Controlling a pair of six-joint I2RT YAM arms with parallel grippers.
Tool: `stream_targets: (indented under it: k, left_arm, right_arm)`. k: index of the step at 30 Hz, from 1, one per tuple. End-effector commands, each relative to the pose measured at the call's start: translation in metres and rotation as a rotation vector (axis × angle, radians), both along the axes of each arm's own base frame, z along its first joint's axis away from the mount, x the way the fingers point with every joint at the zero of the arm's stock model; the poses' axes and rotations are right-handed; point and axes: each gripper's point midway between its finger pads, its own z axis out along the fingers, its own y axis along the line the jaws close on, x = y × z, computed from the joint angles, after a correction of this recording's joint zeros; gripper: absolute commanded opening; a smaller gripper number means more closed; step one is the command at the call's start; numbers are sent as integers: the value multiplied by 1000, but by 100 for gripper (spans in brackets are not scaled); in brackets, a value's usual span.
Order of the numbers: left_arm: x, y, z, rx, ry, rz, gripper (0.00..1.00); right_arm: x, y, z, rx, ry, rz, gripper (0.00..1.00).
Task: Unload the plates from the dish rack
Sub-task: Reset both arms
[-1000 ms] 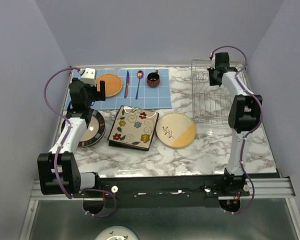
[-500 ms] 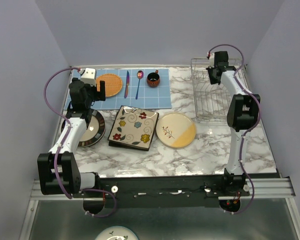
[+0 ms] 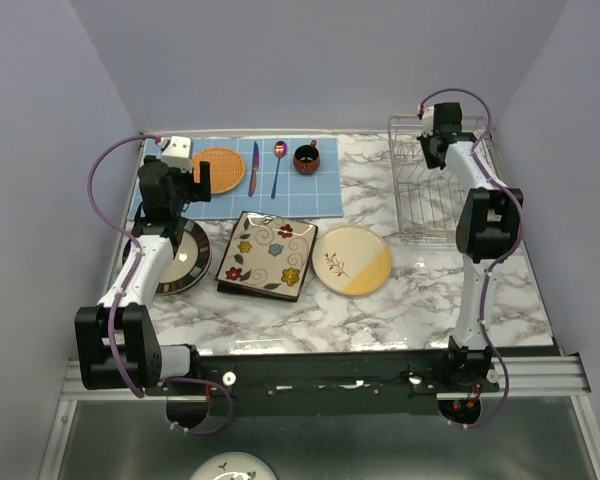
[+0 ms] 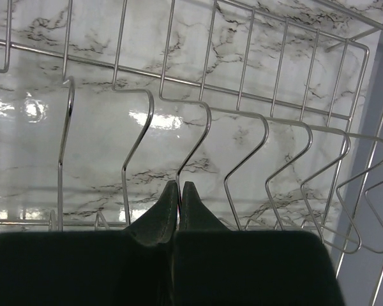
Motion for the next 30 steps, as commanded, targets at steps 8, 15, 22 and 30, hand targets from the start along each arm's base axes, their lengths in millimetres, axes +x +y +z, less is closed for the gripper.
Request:
stream_targets:
  k: [8, 15, 22, 30]
  left_arm:
    - [1, 4, 8, 17, -33, 25, 99]
    - [1, 4, 8, 17, -33, 25, 99]
    - [1, 4, 9, 17, -35, 23, 99]
    - [1, 3, 13, 5, -51, 24, 99]
  right_arm:
    - [15, -36, 37, -63, -123, -87, 22]
    - [14, -27, 55, 2, -154, -89, 49]
    - [4, -13, 88, 85, -174, -78, 53]
    - [-35, 20, 157, 295, -254, -53, 71]
